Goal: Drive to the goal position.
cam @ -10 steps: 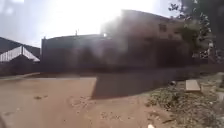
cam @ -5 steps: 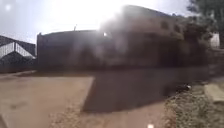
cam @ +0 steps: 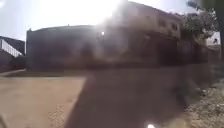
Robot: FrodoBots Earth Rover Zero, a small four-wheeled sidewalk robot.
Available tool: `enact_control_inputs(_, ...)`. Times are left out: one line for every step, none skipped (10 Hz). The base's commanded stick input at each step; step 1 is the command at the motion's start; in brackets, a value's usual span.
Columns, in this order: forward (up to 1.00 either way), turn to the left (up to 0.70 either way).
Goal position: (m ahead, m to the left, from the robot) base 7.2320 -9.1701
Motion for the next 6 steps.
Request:
enact_control_inputs(1.0, 0.0)
enact_control_inputs(1.0, 0.0)
enact_control_inputs(1.0, 0.0)
enact_control_inputs(1.0, 0.0)
enact_control_inputs(1.0, 0.0)
enact_control_inputs(1.0, 0.0)
